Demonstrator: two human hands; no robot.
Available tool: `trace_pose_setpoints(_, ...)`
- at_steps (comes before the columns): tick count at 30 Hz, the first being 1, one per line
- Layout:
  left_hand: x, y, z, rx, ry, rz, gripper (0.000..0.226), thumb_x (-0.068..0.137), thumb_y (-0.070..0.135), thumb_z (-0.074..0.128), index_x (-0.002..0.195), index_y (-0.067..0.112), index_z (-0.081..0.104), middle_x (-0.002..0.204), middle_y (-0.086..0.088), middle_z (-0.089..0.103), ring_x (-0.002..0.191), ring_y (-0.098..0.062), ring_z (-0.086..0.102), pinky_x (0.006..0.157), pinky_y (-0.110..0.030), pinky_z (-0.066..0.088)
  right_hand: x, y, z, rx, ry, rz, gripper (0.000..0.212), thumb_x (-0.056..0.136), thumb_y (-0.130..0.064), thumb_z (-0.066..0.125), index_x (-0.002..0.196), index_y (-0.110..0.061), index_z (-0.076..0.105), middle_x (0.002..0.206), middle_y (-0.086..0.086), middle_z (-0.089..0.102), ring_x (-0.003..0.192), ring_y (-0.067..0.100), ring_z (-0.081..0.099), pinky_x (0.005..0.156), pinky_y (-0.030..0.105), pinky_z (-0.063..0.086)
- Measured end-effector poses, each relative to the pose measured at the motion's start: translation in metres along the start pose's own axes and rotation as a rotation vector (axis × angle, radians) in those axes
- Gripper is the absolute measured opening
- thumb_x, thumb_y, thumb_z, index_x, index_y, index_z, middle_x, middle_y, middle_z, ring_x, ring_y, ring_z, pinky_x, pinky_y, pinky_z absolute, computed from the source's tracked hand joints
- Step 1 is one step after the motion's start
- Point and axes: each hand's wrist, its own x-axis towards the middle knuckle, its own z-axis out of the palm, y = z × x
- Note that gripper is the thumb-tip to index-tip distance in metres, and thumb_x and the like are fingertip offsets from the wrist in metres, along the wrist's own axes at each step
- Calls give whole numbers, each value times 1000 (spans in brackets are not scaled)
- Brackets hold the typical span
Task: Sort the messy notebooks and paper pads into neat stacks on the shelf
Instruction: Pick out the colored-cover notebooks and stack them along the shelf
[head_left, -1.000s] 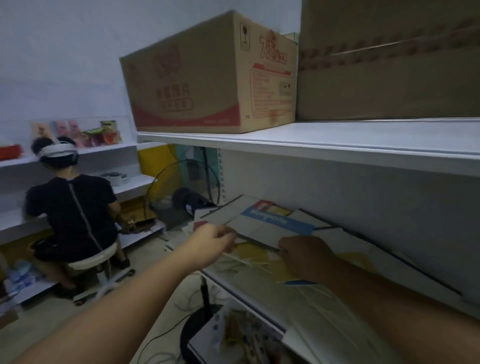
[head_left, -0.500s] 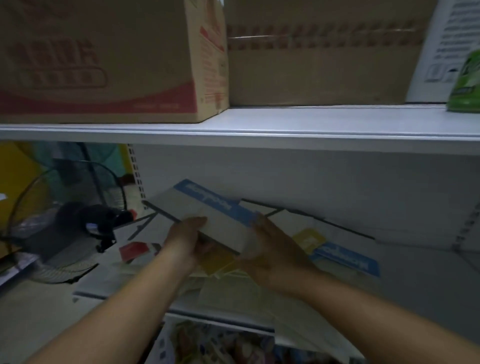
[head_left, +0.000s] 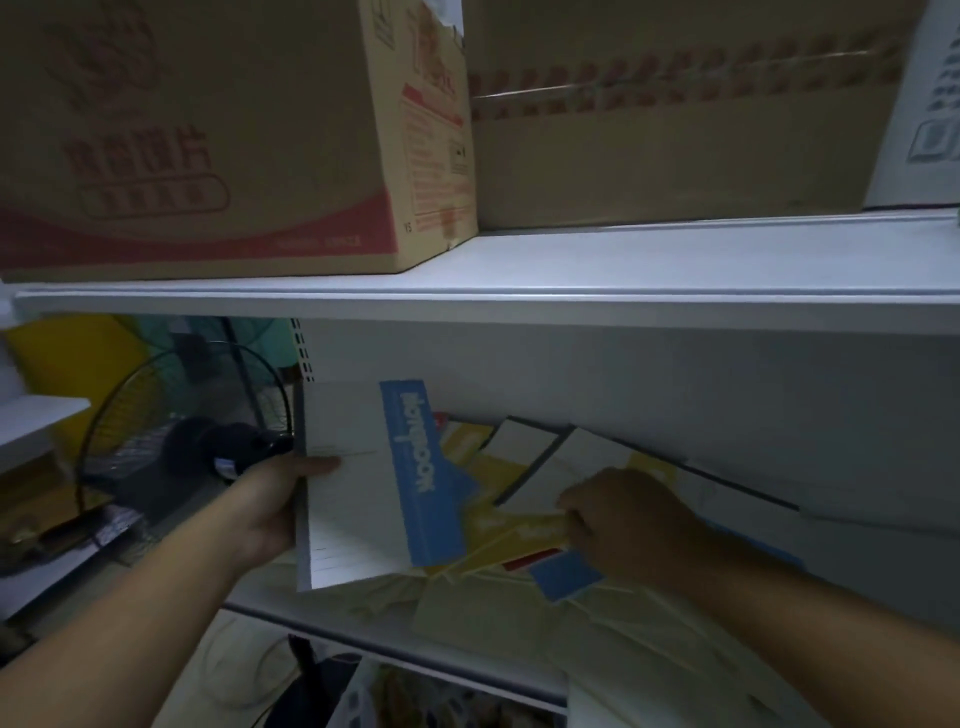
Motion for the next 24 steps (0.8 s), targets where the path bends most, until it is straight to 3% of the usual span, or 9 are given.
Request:
trace_pose_setpoints(2, 0, -1, 3, 37, 26, -9, 10, 92, 4, 52, 97, 6, 61, 73, -16, 71, 79, -33, 62, 67, -42, 48, -5, 3, -6, -24, 377, -51, 25, 70, -8, 60, 56, -22, 45, 42, -9, 18, 34, 0, 16, 38, 17, 7)
trace_pose_setpoints(4, -1, -3, 12, 59, 35, 3, 12, 93, 9, 53, 101, 6, 61, 61, -11, 71, 67, -31, 65, 59, -36, 53, -7, 2, -8, 13, 612, -119, 10, 69, -9, 63, 70, -18, 68, 48, -3, 54, 35, 14, 49, 36, 16, 26)
trace_pose_setpoints(5, -2, -4, 19, 57, 35, 23, 14, 94, 15, 54, 102, 7, 62, 60, -9, 71, 59, -29, 67, 51, -31, 54, -6, -2, -9, 36, 657, -151, 17, 70, -11, 63, 83, -15, 73, 61, 1, 67, 47, 18, 61, 38, 20, 38)
trace_pose_setpoints(8, -6, -9, 35, 53, 0, 72, 23, 95, 31, 52, 88, 13, 64, 58, -2, 71, 48, -15, 67, 37, -18, 48, 3, -23, 3, 143, 616, -355, 41, 62, -9, 68, 102, -15, 72, 93, 4, 75, 77, 20, 72, 59, 31, 58)
trace_pose_setpoints(13, -1, -20, 15, -23, -10, 35, 24, 93, 9, 49, 111, -1, 62, 82, -20, 71, 73, -33, 67, 71, -39, 53, 23, -48, 44, 215, 443, -621, 24, 90, -17, 59, 109, -12, 72, 116, 3, 68, 106, 21, 65, 88, 36, 55)
trace_pose_setpoints(16, 6, -18, -6, -50, 35, 56, 16, 92, 6, 48, 96, 1, 63, 69, -17, 71, 69, -33, 64, 67, -39, 49, 38, -55, 55, 207, 393, -715, 26, 95, -22, 55, 113, -11, 69, 123, 3, 65, 117, 23, 59, 96, 38, 50)
trace_pose_setpoints(19, 12, -19, -13, -129, -44, 55, 25, 82, 10, 59, 105, 1, 63, 85, -21, 71, 82, -38, 64, 72, -43, 51, 56, -74, 51, 252, 386, -763, 37, 101, -27, 38, 113, -11, 69, 124, 4, 64, 120, 24, 57, 101, 37, 46)
trace_pose_setpoints(22, 25, -16, -37, -169, -67, 98, 44, 74, 4, 63, 117, 9, 59, 107, -24, 67, 97, -43, 63, 79, -52, 52, 70, -92, 47, 350, 347, -583, 44, 100, -39, 32, 116, -13, 64, 123, 7, 64, 118, 23, 55, 99, 31, 42)
trace_pose_setpoints(24, 34, -9, -64, -171, -24, 153, 38, 80, -1, 60, 114, 15, 60, 106, -20, 68, 96, -40, 64, 79, -50, 52, 81, -93, 45, 367, 325, -226, 57, 97, -53, 24, 117, -14, 61, 115, 6, 65, 106, 22, 59, 86, 31, 46)
